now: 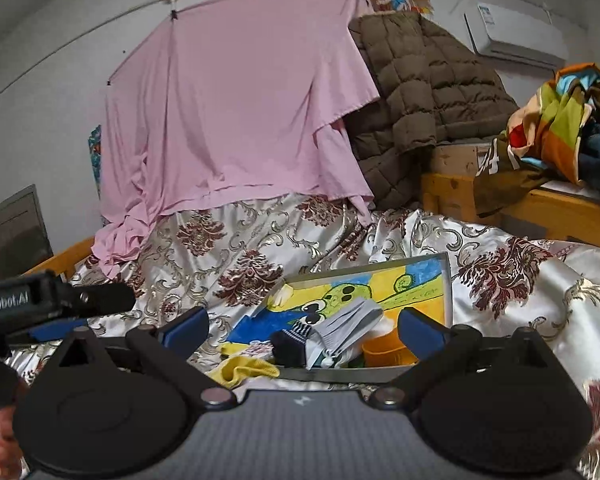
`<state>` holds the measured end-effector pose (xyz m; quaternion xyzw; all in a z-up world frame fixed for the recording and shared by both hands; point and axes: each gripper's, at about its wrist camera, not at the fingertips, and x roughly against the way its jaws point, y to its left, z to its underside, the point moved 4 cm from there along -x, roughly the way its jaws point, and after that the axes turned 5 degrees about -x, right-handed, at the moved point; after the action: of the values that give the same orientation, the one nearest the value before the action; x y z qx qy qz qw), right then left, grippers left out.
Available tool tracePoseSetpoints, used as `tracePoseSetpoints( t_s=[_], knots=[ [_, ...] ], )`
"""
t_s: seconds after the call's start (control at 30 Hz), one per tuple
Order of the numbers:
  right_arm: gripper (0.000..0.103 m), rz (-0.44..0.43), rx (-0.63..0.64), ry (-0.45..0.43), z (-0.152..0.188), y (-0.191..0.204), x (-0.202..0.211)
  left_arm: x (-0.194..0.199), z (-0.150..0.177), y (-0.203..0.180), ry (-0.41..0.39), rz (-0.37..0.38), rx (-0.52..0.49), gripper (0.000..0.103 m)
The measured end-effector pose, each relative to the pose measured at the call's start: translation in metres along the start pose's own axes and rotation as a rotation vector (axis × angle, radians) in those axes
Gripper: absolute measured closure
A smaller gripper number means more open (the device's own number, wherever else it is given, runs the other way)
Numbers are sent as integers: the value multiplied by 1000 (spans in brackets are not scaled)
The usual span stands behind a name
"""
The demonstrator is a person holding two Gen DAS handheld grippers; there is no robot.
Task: Organize soft objects
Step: 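Withdraw both tools from the tray back to the pile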
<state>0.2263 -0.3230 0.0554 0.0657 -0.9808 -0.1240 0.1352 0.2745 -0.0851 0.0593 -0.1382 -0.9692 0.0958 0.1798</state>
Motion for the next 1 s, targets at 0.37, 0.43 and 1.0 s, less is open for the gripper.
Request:
tracePoseSetpoints(
  t_s=[0.37,0.43,1.0],
  knots=[
    [0,-6,79,-50,37,28,34,48,33,13,-18,4,-17,1],
    [0,-2,89,-43,43,31,38,52,40,17,-18,-2,-22,1],
    [0,26,274,148,105,67,28,54,99,66,72,-40,-27,1]
  ],
)
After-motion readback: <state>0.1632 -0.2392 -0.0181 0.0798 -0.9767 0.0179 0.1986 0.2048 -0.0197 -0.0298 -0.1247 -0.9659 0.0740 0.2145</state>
